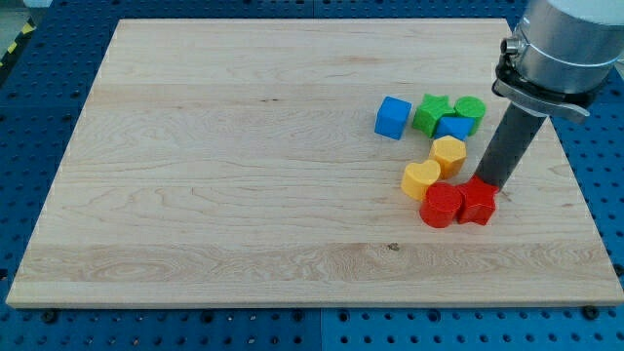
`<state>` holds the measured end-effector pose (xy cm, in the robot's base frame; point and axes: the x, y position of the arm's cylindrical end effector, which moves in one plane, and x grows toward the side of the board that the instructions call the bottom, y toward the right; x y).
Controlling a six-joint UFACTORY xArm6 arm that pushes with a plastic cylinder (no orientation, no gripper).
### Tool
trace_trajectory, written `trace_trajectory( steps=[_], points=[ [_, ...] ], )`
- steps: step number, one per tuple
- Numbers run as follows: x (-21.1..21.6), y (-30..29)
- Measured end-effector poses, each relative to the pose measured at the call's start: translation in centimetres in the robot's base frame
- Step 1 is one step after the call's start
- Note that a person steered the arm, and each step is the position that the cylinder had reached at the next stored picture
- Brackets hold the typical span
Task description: Slide the red star along with the red circle slightly left and down
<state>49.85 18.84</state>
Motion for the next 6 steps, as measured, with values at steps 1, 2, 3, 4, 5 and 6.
trace_trajectory(
  steps=[1,2,3,4,5,6],
  points=[
    [0.1,0.0],
    [1.8,0.0],
    [1.9,-0.4],
    [3.0,-2.4],
    [3.5,-3.1],
    [3.5,0.9]
  ],
)
